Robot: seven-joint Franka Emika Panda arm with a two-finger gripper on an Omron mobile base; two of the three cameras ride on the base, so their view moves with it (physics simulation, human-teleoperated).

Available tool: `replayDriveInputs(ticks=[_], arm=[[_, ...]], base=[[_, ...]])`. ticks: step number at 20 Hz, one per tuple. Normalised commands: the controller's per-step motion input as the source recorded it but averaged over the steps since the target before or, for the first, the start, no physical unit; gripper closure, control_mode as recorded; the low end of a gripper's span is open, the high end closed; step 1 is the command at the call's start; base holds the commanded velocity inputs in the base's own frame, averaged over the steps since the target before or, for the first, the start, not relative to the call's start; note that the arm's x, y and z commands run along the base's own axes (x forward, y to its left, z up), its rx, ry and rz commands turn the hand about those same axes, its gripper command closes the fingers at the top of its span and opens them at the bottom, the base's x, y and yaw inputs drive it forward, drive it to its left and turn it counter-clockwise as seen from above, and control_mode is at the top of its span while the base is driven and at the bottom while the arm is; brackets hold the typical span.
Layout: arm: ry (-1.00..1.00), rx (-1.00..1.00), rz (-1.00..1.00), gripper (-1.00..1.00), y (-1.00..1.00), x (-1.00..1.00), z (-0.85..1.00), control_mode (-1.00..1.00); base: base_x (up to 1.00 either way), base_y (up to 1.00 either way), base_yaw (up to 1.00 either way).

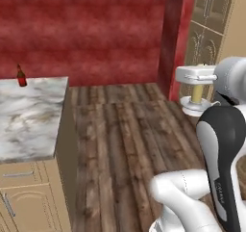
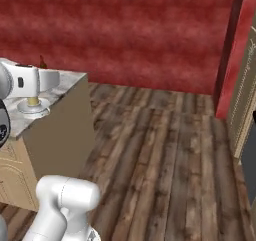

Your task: Get the candle and the beer from the cabinet and move them to the dining counter.

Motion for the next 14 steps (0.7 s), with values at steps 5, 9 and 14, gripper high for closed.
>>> replayDriveInputs(ticks=[5, 9, 14], arm=[[0.00, 0.00, 0.00, 1.00, 0.00, 0.00, 0.00, 1.00], [0.00, 0.00, 0.00, 1.00, 0.00, 0.00, 0.00, 1.00], [0.00, 0.00, 0.00, 1.00, 0.00, 0.00, 0.00, 1.00]], base=[[1.00, -1.00, 0.19], [1.00, -1.00, 0.15], [1.00, -0.76, 0.24]])
